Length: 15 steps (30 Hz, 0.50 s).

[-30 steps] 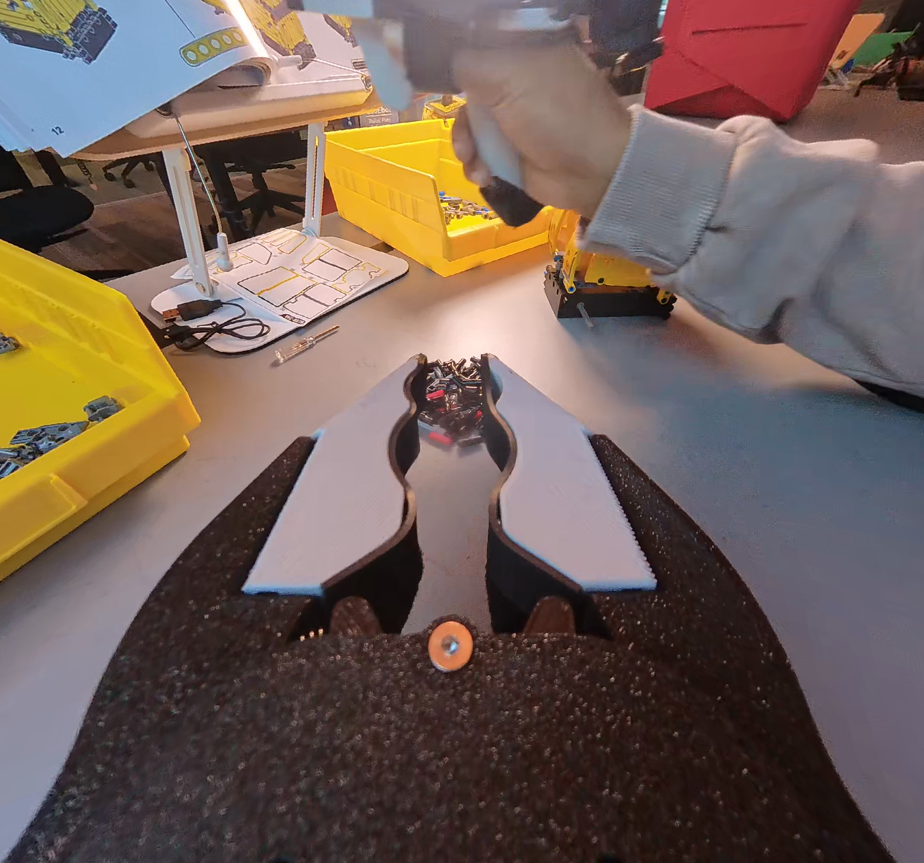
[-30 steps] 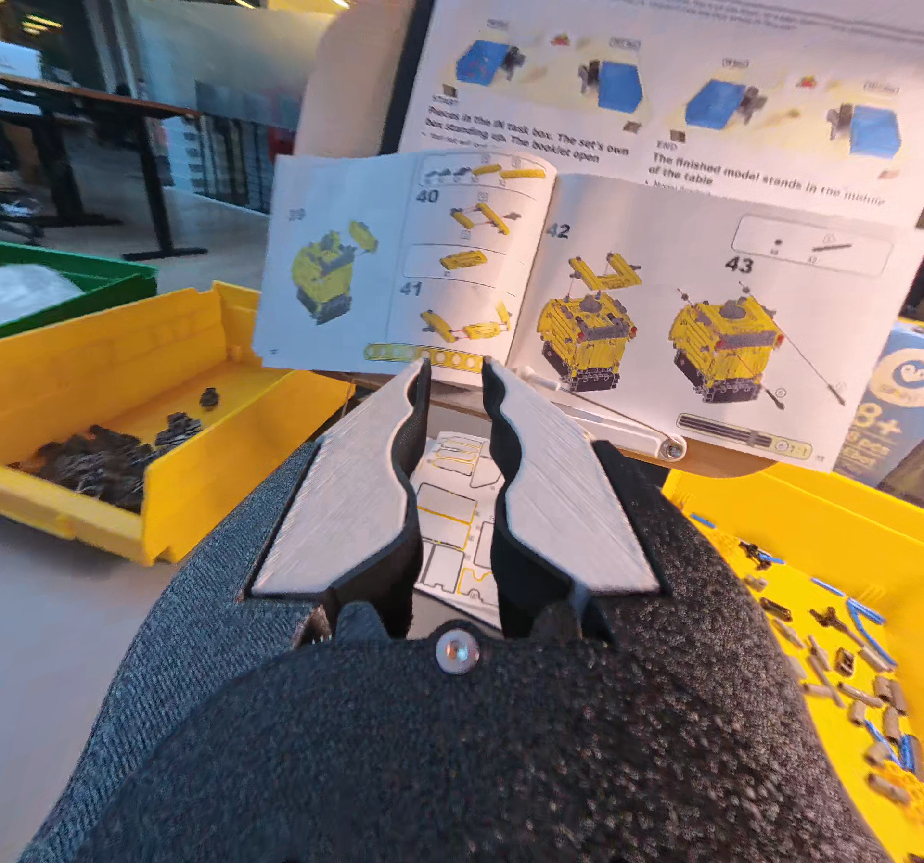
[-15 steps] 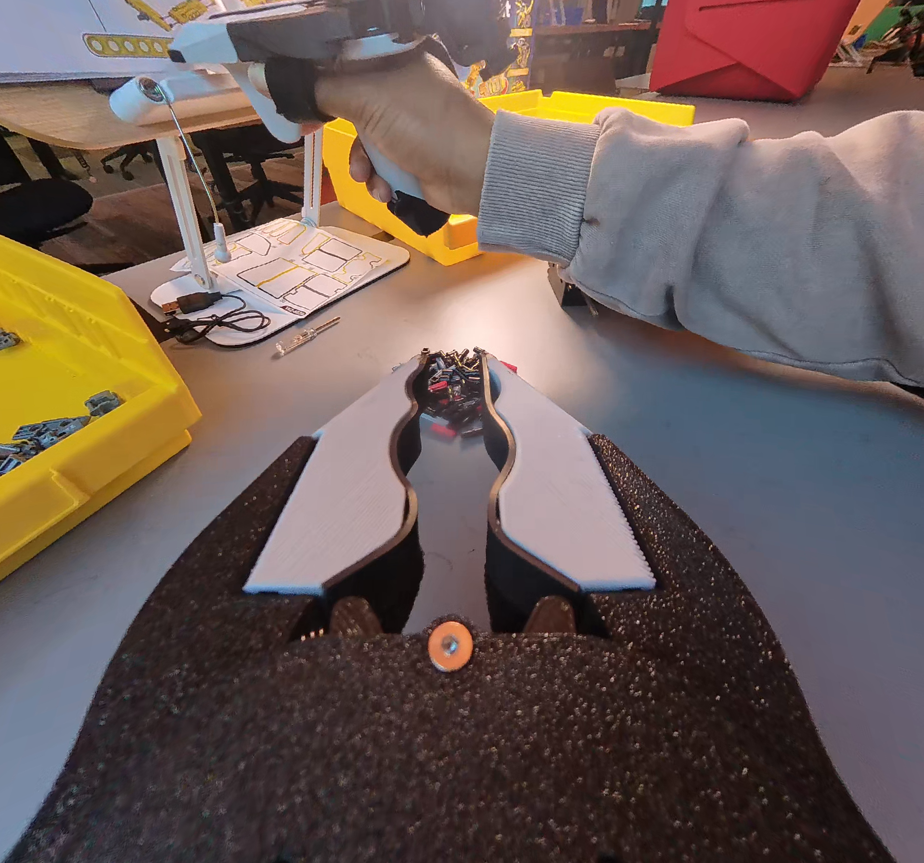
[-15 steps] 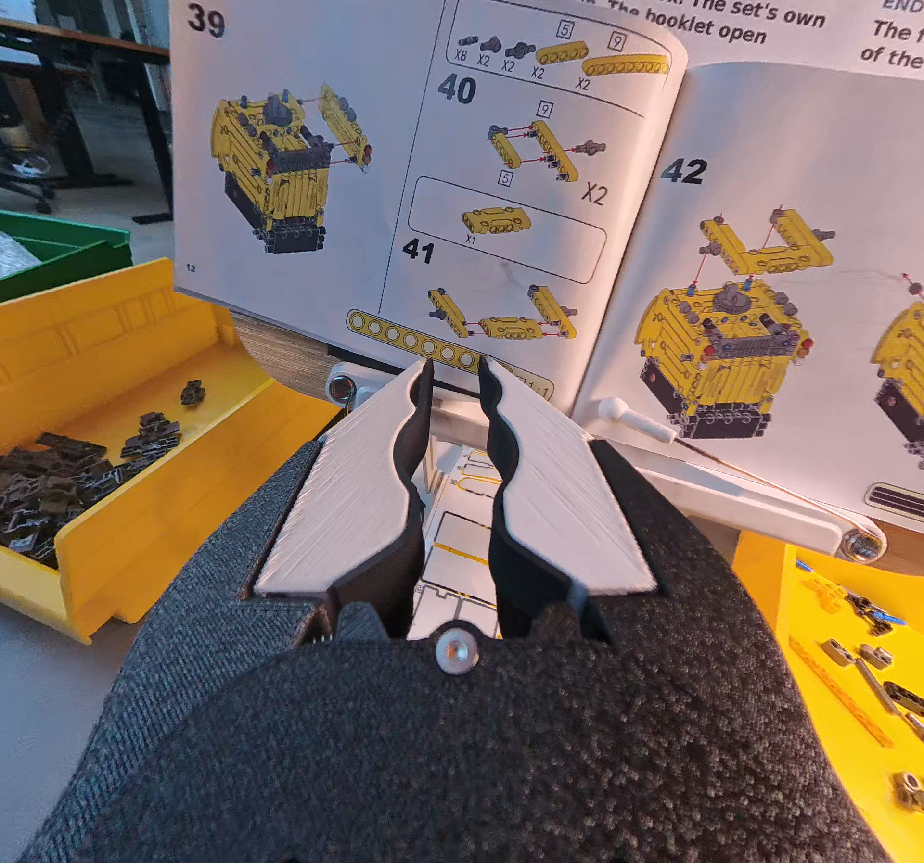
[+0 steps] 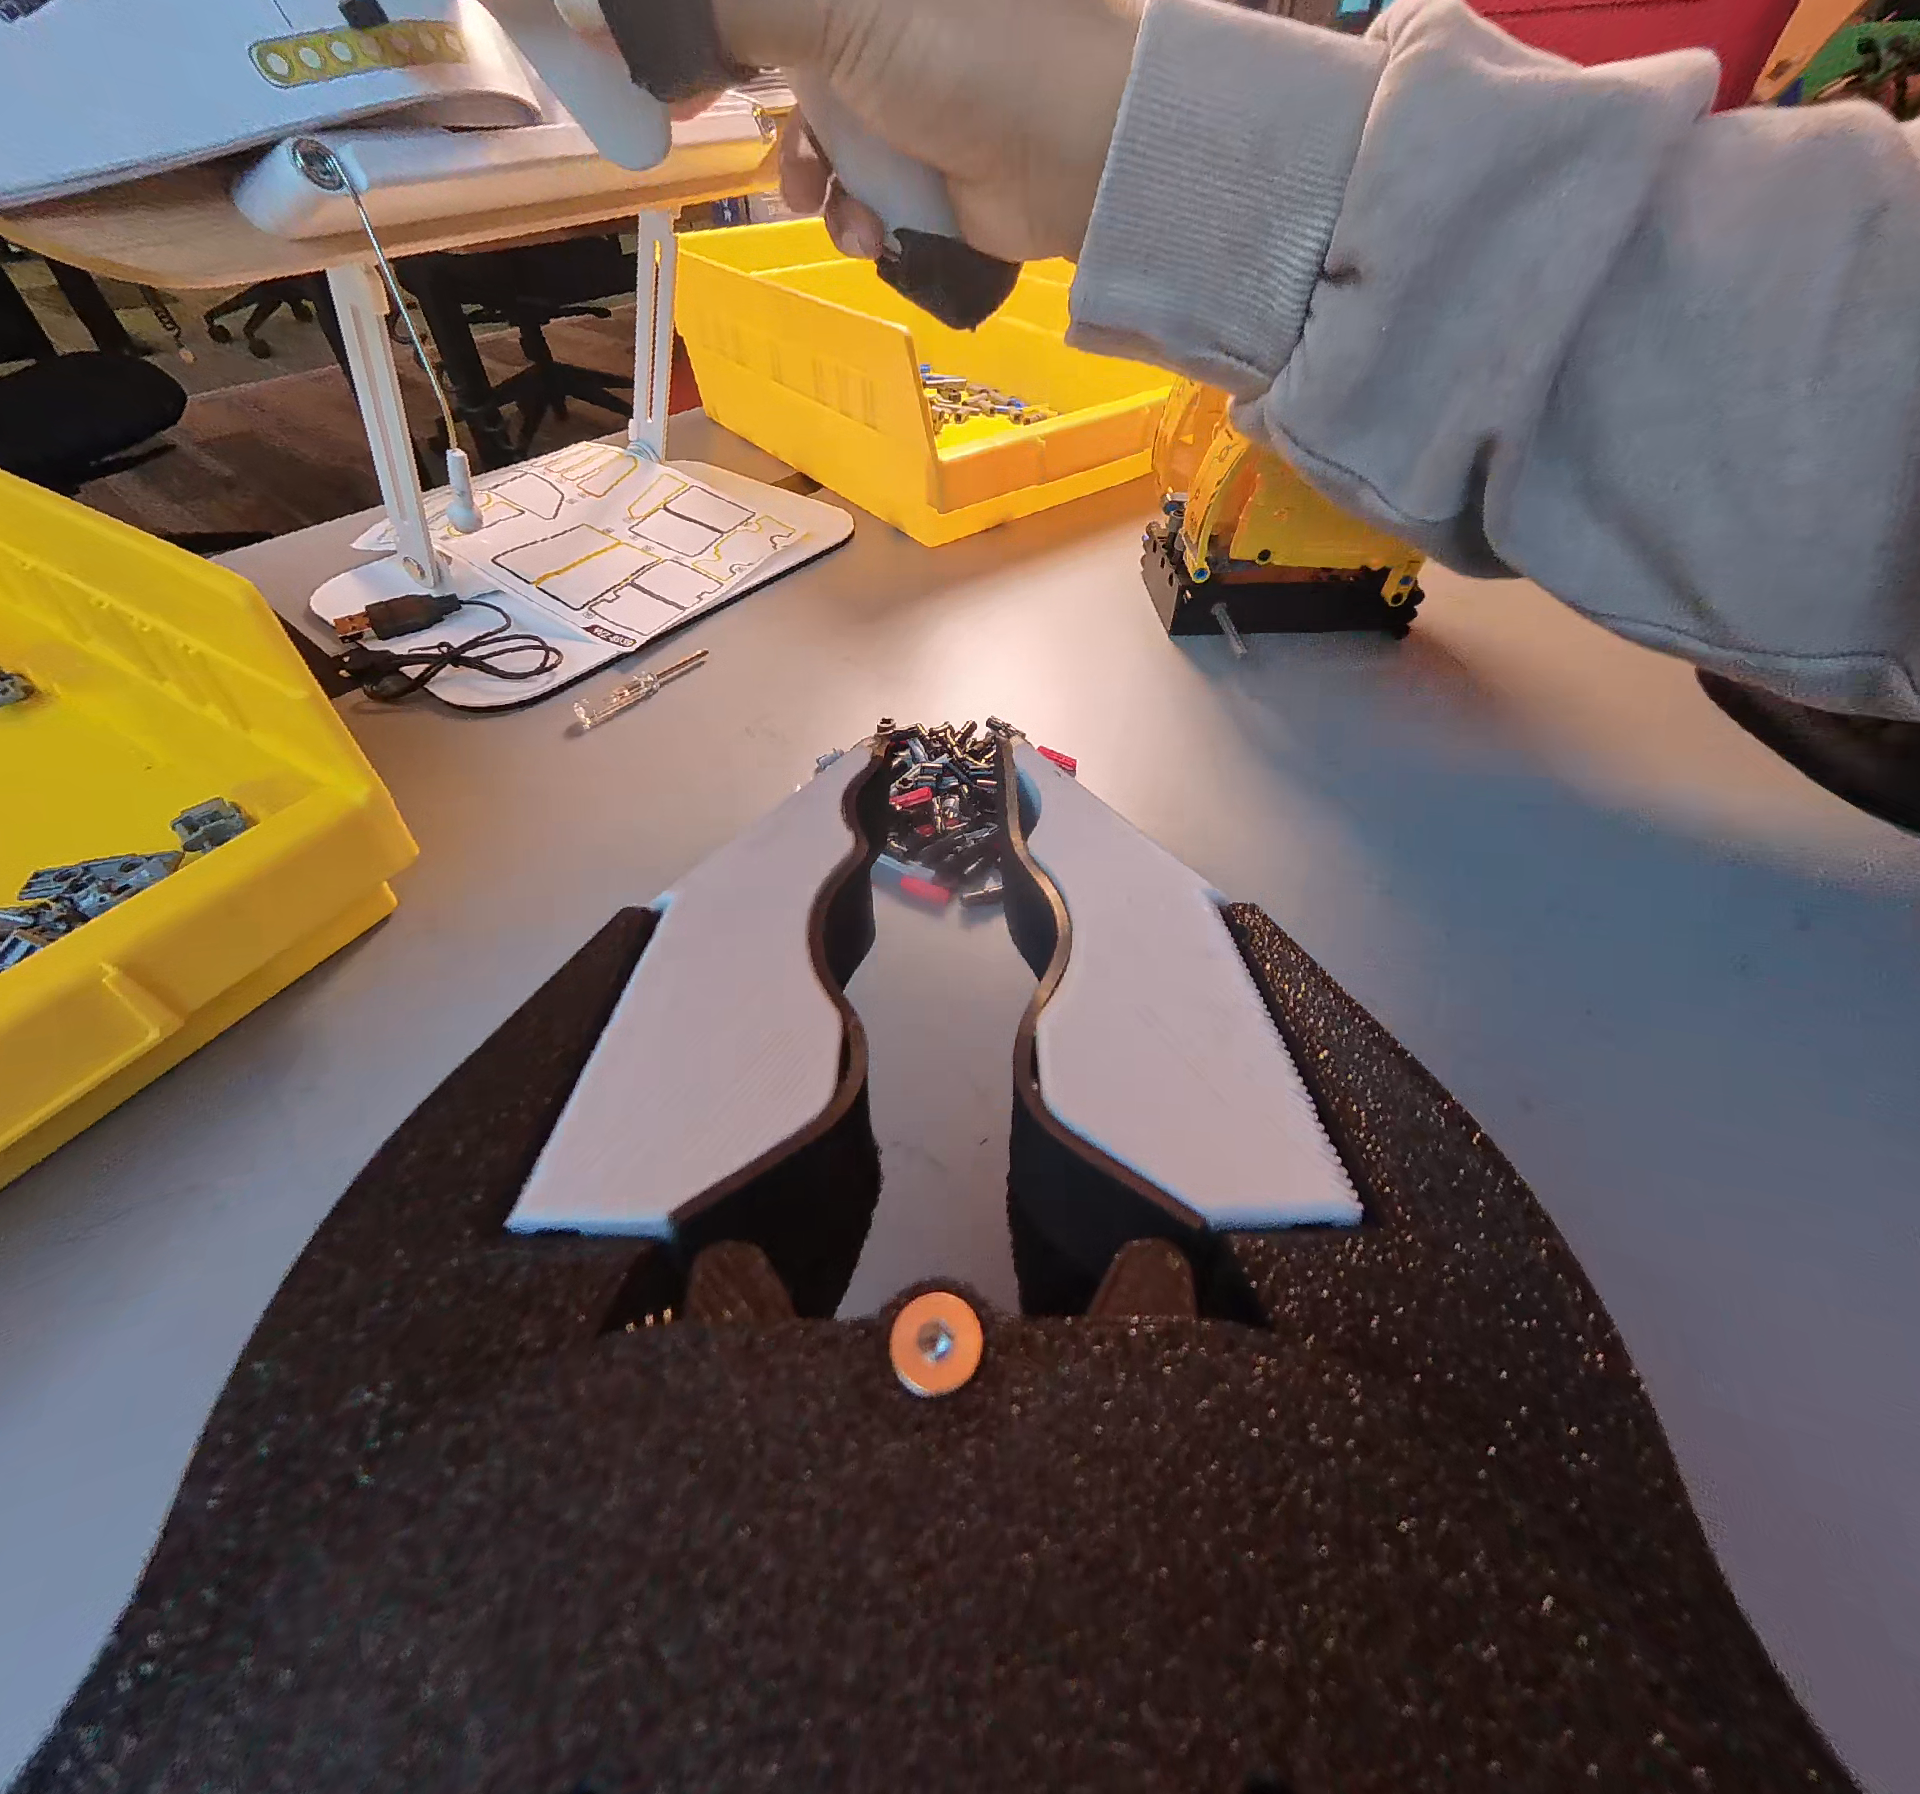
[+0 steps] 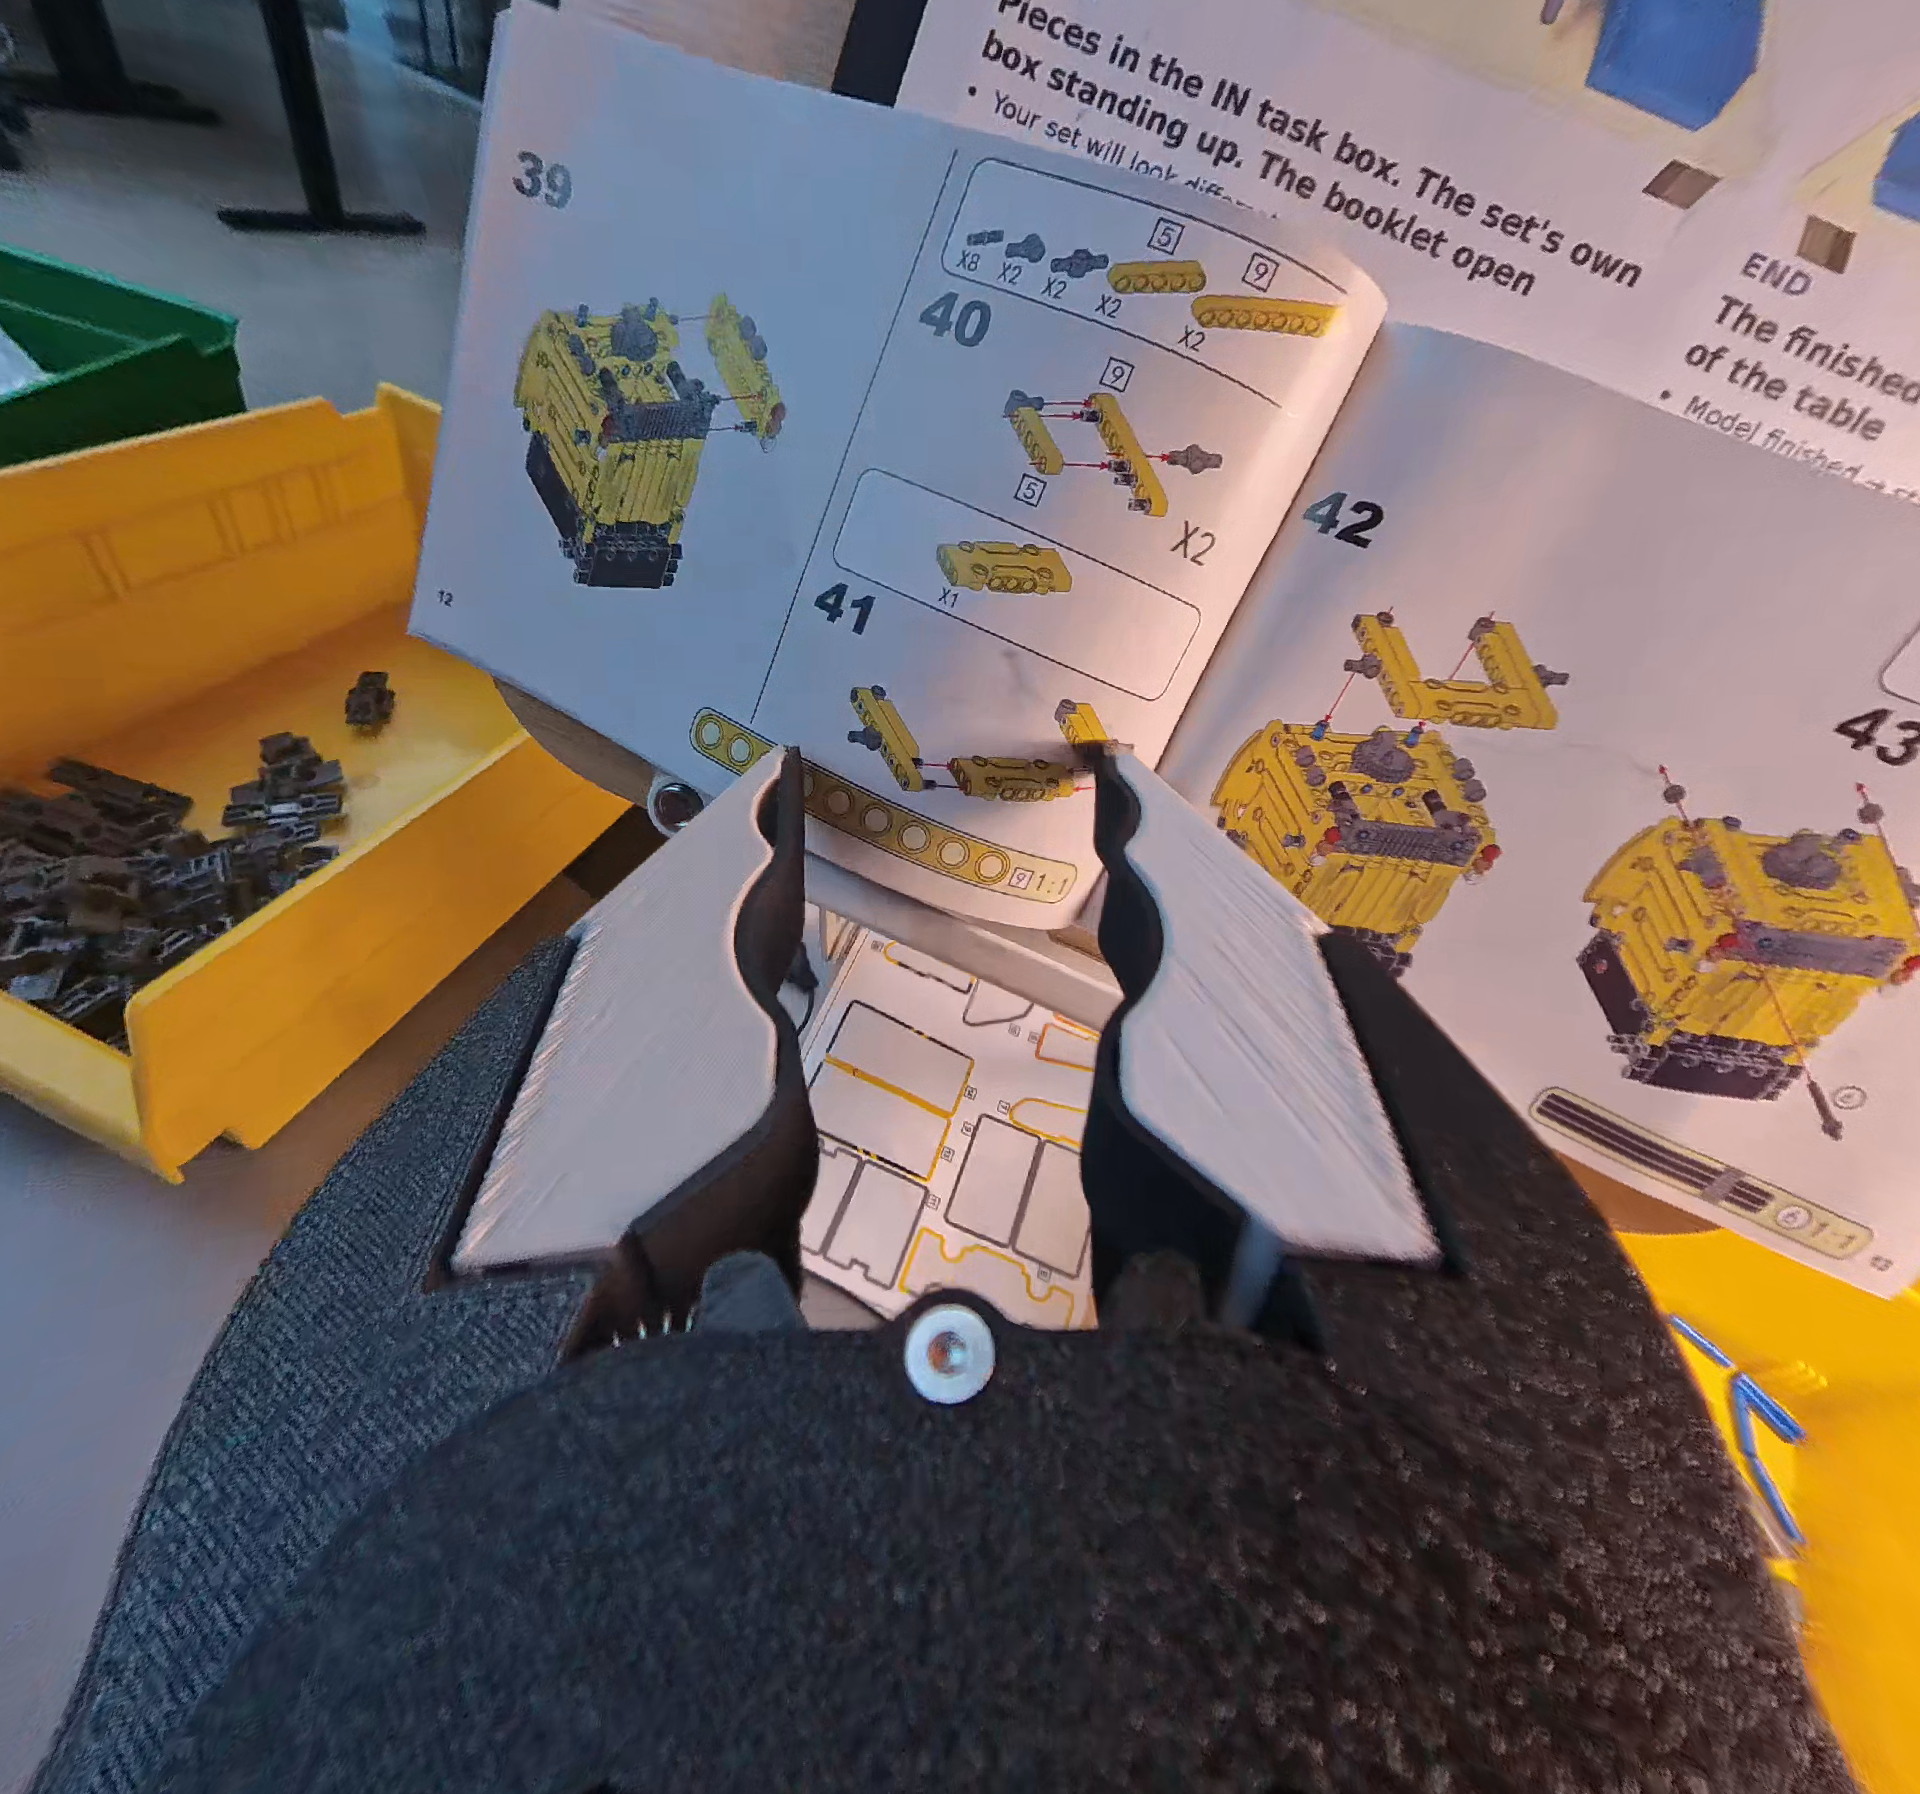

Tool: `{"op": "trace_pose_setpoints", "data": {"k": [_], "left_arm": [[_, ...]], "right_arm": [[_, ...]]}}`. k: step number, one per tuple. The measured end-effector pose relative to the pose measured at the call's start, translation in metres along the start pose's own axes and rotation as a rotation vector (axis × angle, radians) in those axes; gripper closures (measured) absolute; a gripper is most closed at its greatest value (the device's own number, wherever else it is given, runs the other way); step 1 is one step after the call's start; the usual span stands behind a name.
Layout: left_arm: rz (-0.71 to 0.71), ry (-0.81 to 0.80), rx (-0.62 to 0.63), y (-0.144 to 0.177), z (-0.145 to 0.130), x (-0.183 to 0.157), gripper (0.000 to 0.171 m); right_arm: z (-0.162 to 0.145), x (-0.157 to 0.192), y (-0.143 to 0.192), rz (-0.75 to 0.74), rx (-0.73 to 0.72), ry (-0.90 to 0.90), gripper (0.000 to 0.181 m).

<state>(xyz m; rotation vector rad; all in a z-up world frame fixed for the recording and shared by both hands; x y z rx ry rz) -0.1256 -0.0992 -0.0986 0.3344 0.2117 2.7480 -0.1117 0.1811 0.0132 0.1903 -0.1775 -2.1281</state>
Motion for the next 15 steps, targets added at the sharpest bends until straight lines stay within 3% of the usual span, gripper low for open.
{"op": "trace_pose_setpoints", "data": {"k": [5, 11, 15], "left_arm": [[-0.004, -0.023, -0.005, 0.001, 0.003, -0.003, 0.153], [-0.011, -0.049, -0.001, 0.0, 0.004, -0.007, 0.153], [-0.003, -0.065, -0.002, 0.001, 0.006, -0.007, 0.153]], "right_arm": [[0.017, -0.009, 0.009, 0.074, 0.116, -0.017, 0.119], [0.041, -0.028, 0.02, 0.131, 0.143, 0.055, 0.12], [0.037, -0.046, 0.024, 0.172, 0.14, 0.235, 0.14]]}}
Point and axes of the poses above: each gripper's, where its closed fingertips meet, y back along the fingers, z out of its top, x = y × z across the jaws, the point moved 8 cm from there along y, back along the fingers, and after that the axes turned 12 degrees about -y, right-handed, at the moved point
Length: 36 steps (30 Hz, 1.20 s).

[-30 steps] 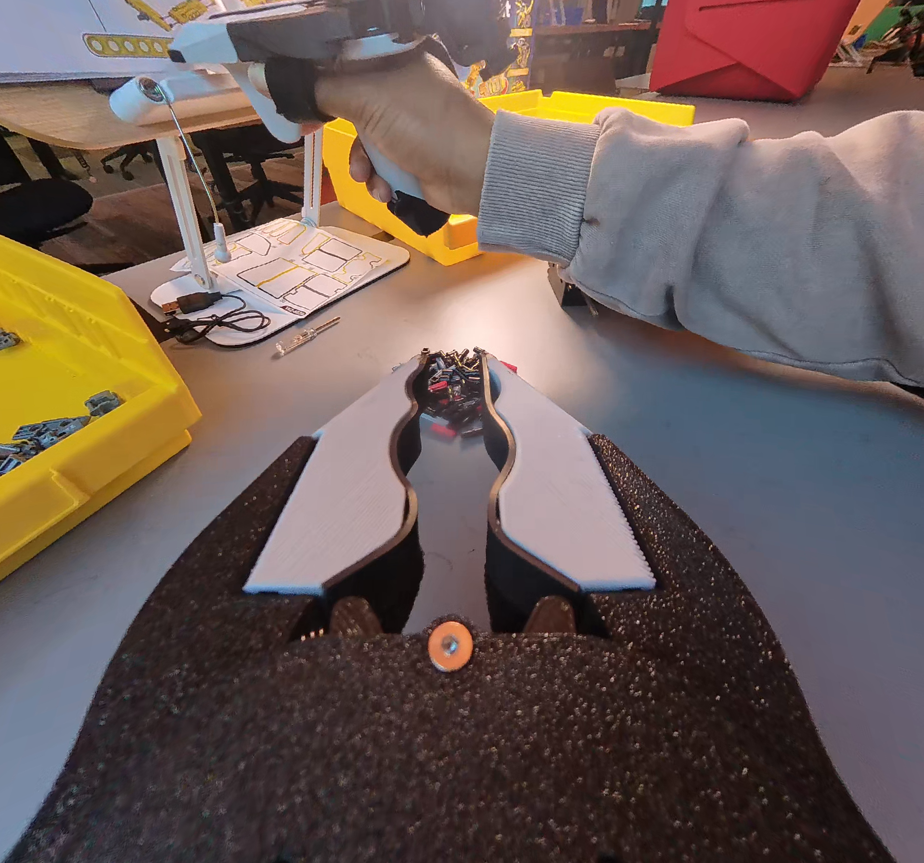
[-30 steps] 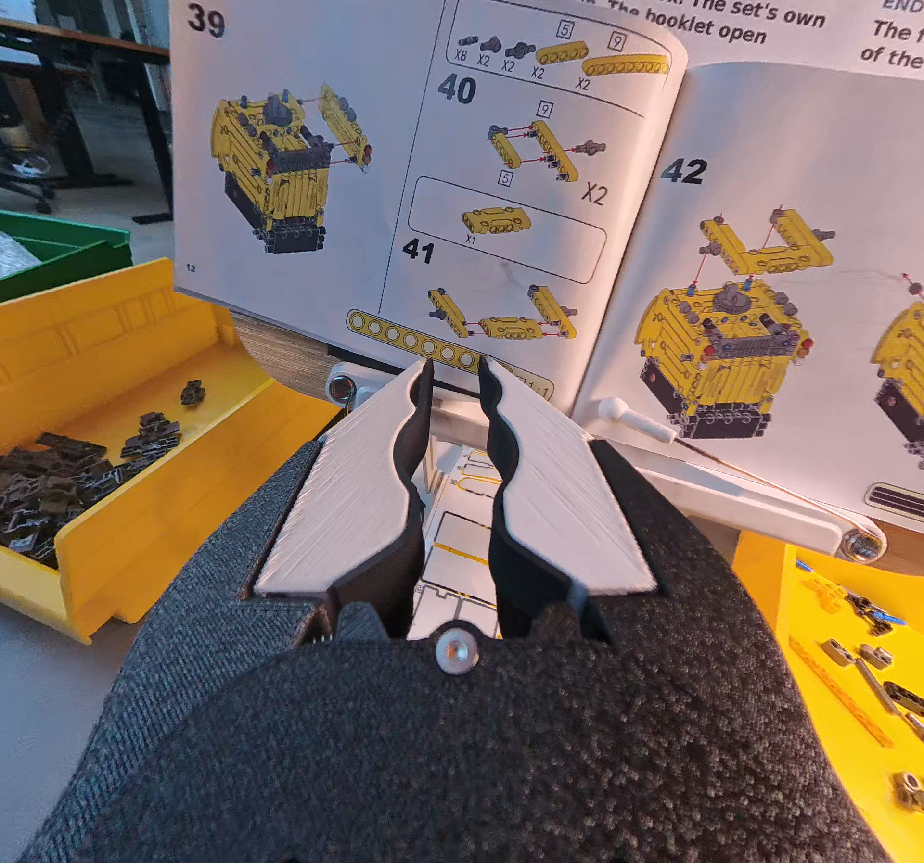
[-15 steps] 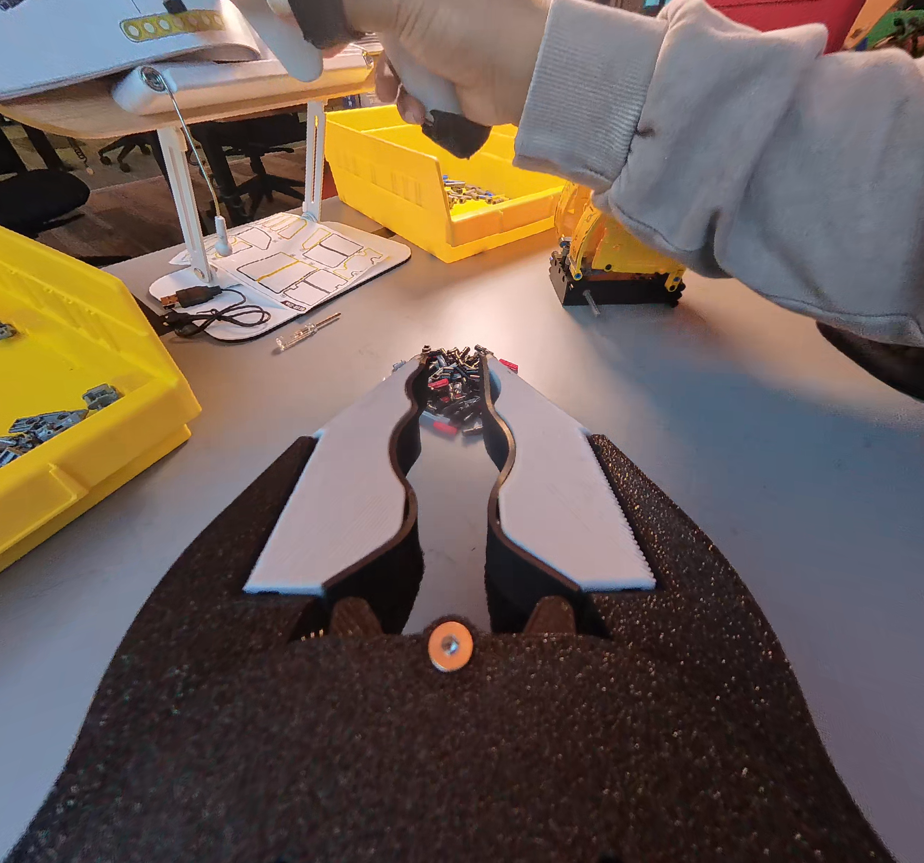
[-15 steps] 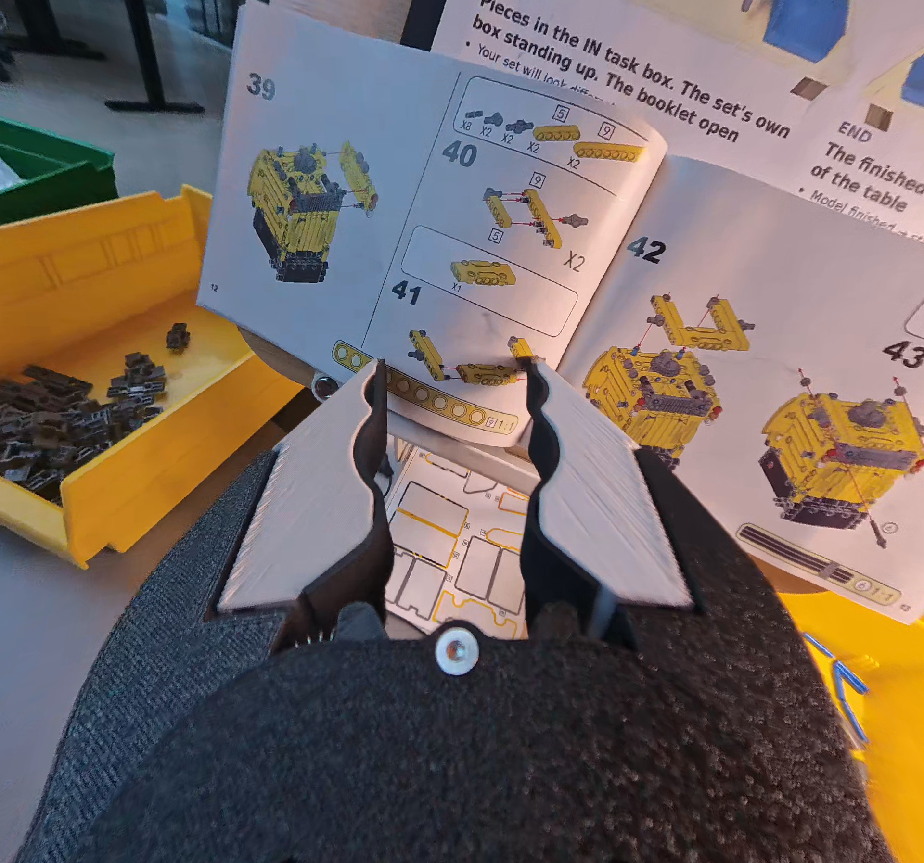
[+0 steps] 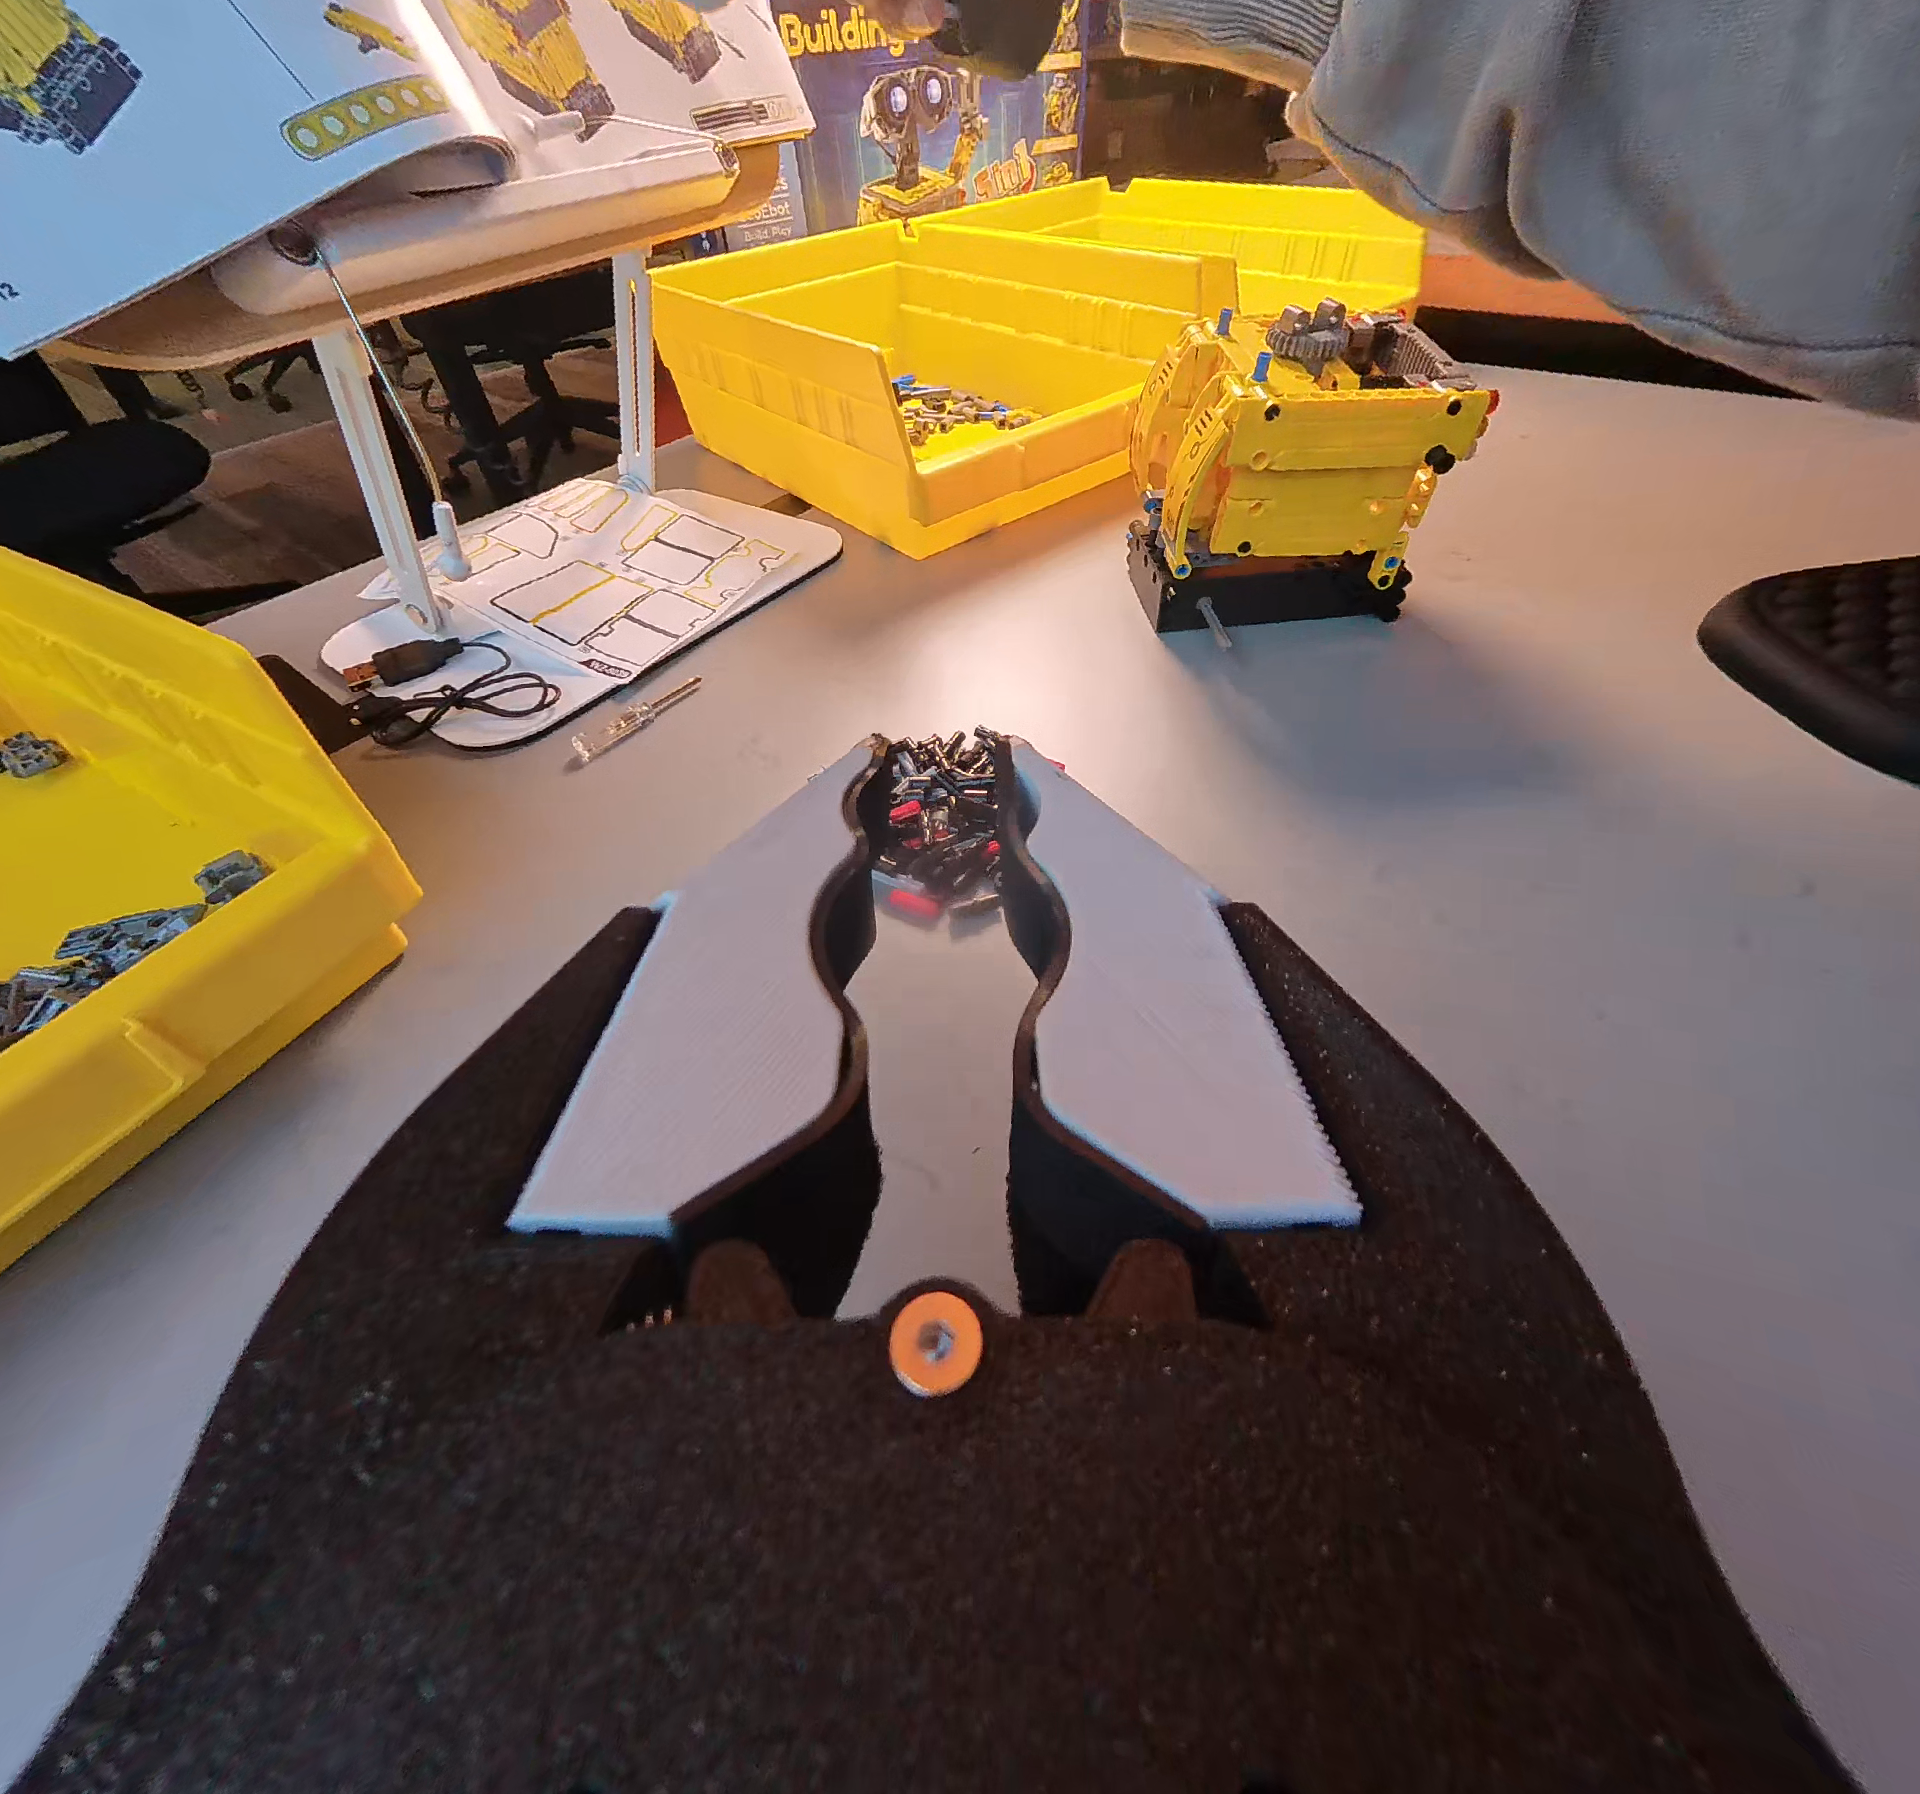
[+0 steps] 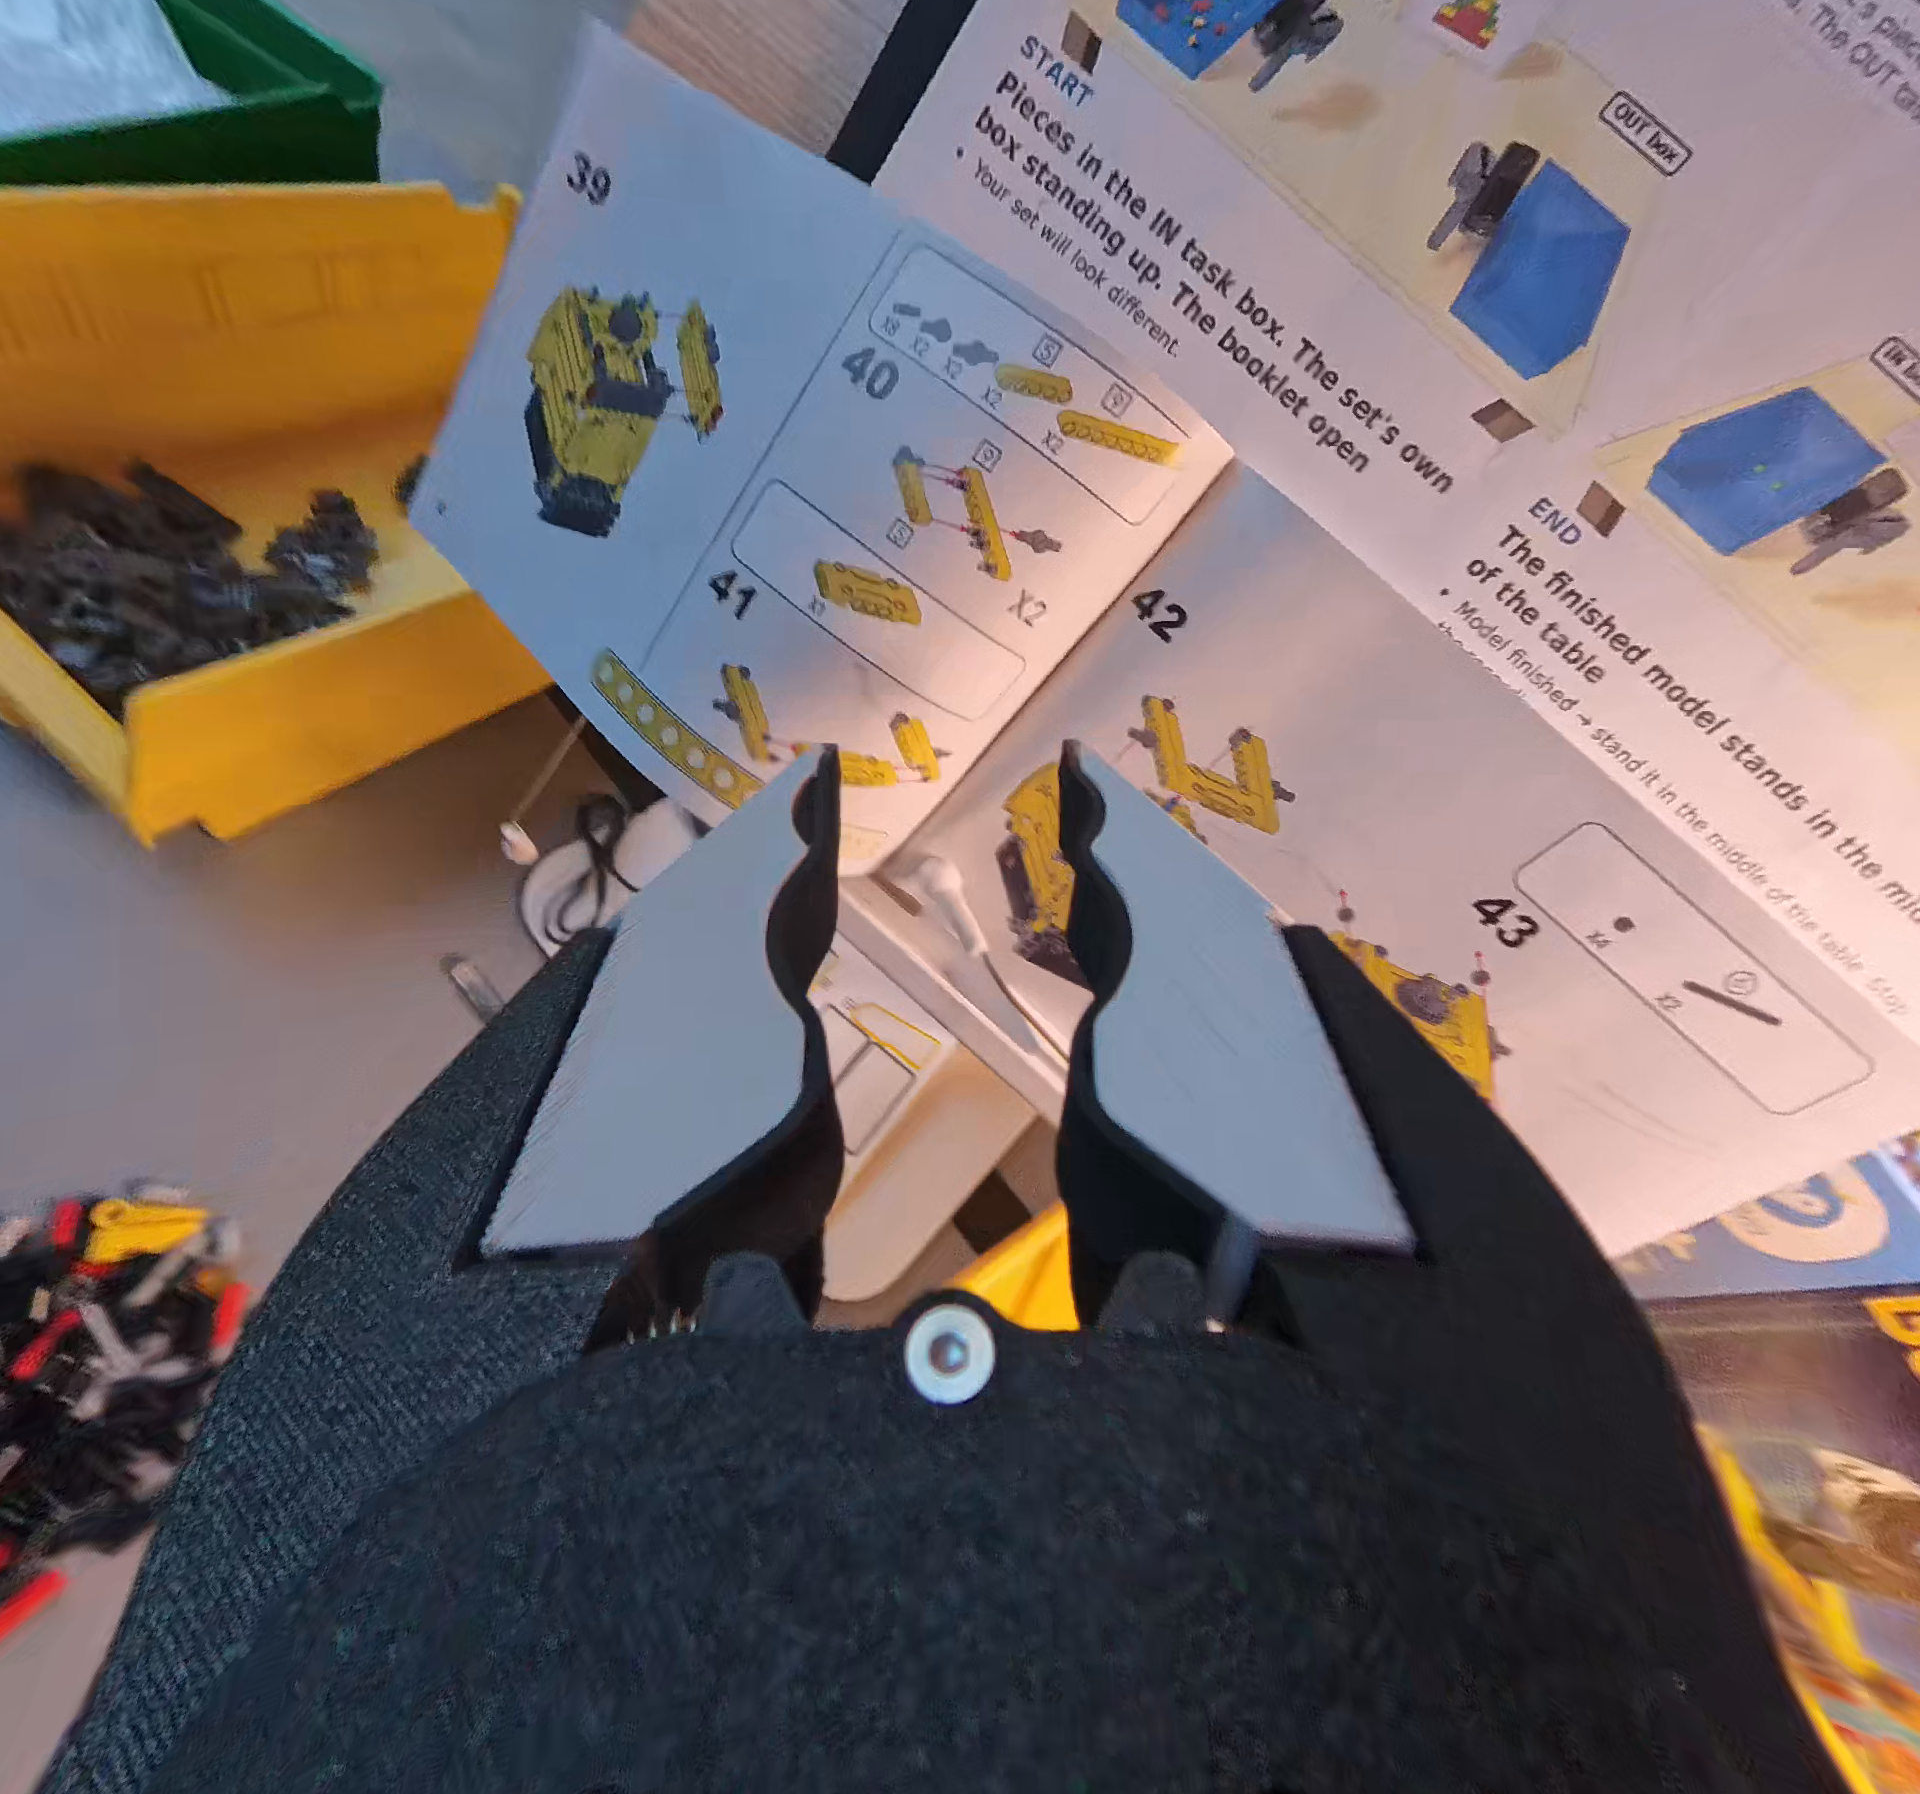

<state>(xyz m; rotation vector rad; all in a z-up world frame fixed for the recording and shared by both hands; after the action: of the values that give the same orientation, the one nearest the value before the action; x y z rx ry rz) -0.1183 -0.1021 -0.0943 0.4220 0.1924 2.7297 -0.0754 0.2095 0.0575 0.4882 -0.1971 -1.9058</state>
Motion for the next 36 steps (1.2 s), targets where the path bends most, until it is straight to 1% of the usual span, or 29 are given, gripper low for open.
{"op": "trace_pose_setpoints", "data": {"k": [2, 4, 7, 9, 11, 13, 14, 16, 19, 27, 29, 36], "left_arm": [[-0.001, 0.004, 0.001, 0.0, -0.001, 0.0, 0.153], [-0.005, 0.009, 0.007, -0.001, -0.002, 0.001, 0.153], [-0.007, 0.01, 0.018, -0.002, -0.005, 0.001, 0.154], [-0.007, 0.015, 0.024, -0.003, -0.006, 0.002, 0.154], [-0.006, 0.023, 0.026, -0.003, -0.007, 0.003, 0.154], [-0.002, 0.034, 0.022, -0.002, -0.008, 0.004, 0.154], [0.0, 0.04, 0.02, -0.002, -0.008, 0.005, 0.154], [0.003, 0.048, 0.018, -0.001, -0.008, 0.006, 0.154], [0.002, 0.047, 0.018, -0.001, -0.008, 0.006, 0.154], [-0.001, 0.035, 0.021, -0.002, -0.008, 0.005, 0.154], [0.001, 0.043, 0.018, -0.002, -0.008, 0.006, 0.154], [-0.001, 0.048, 0.02, -0.002, -0.008, 0.006, 0.154]], "right_arm": [[-0.012, -0.012, 0.0, -0.018, 0.036, 0.114, 0.151], [-0.025, -0.023, -0.001, -0.022, 0.076, 0.179, 0.16], [-0.042, -0.032, -0.004, 0.025, 0.126, 0.207, 0.162], [-0.049, -0.034, -0.008, 0.031, 0.153, 0.23, 0.162], [-0.052, -0.031, -0.011, 0.046, 0.156, 0.252, 0.162], [-0.05, -0.028, -0.014, 0.031, 0.148, 0.277, 0.165], [-0.048, -0.027, -0.016, 0.021, 0.153, 0.293, 0.17], [-0.048, -0.025, -0.018, 0.018, 0.17, 0.317, 0.175], [-0.049, -0.023, -0.019, 0.001, 0.168, 0.345, 0.178], [-0.044, -0.03, -0.014, -0.066, 0.083, 0.266, 0.181], [-0.04, -0.039, -0.01, -0.106, 0.047, 0.209, 0.181], [-0.039, -0.062, 0.004, -0.125, -0.027, 0.031, 0.181]]}}
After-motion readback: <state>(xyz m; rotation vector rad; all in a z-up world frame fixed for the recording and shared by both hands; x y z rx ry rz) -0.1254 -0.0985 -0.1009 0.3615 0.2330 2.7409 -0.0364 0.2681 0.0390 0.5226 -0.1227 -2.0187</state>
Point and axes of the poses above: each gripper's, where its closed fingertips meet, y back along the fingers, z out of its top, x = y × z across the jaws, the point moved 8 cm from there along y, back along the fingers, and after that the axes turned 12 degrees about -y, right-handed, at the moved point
